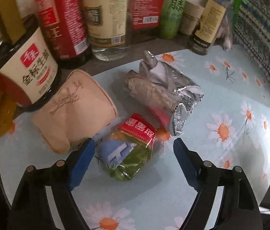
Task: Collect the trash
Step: 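Grasp the green snack wrapper with the left tool while the right holds the plastic bag, then carry the green wrapper and plastic bag down to the black bin with both tools, then open both tools over the bin to drop the wrapper and bag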
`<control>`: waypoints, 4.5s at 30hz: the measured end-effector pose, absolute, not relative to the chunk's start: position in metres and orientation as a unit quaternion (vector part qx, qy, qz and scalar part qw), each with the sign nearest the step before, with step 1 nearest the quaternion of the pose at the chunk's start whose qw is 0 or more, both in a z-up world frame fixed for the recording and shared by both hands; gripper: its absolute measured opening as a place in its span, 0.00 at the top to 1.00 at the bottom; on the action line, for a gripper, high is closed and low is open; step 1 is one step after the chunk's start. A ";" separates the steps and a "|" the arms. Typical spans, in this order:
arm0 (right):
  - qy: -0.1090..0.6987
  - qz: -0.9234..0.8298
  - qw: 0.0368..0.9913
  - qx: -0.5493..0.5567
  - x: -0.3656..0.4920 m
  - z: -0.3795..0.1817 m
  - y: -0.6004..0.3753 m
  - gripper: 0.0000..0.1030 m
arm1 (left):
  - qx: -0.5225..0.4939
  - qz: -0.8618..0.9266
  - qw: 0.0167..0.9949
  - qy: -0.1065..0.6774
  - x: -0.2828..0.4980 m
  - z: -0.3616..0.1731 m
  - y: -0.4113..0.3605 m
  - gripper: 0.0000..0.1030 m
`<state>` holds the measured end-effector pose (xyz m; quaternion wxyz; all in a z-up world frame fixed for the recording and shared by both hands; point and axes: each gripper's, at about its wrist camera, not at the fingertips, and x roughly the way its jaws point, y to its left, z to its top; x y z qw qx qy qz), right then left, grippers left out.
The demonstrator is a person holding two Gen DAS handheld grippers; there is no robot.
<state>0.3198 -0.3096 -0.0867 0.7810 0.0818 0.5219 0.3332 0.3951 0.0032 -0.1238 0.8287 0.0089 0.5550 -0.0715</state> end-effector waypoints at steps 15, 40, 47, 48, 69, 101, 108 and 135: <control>0.527 0.335 0.778 0.076 0.314 -0.088 -0.302 0.46 | 0.054 -0.083 0.828 0.552 0.393 -0.128 0.002 0.45; 0.521 0.370 0.768 0.038 0.248 -0.080 -0.242 0.46 | -0.008 -0.080 0.849 0.522 0.243 -0.090 0.008 0.45; 0.523 0.371 0.766 0.030 0.221 -0.082 -0.229 0.46 | -0.036 -0.081 0.852 0.517 0.192 -0.089 0.005 0.45; 0.524 0.372 0.766 0.029 0.218 -0.083 -0.227 0.46 | -0.041 -0.082 0.852 0.516 0.185 -0.089 0.004 0.45; 0.544 0.380 0.748 0.013 0.142 -0.098 -0.190 0.46 | -0.086 -0.086 0.854 0.506 0.073 -0.097 0.007 0.45; 0.615 0.381 0.690 0.014 0.070 -0.151 -0.184 0.45 | -0.148 -0.078 0.813 0.557 -0.016 -0.146 0.002 0.45; 0.621 0.382 0.684 0.017 0.071 -0.154 -0.184 0.44 | -0.157 -0.076 0.807 0.565 -0.012 -0.150 0.001 0.43; 0.602 0.360 0.712 0.046 0.090 -0.130 -0.208 0.31 | -0.172 -0.056 0.811 0.556 -0.006 -0.132 0.007 0.37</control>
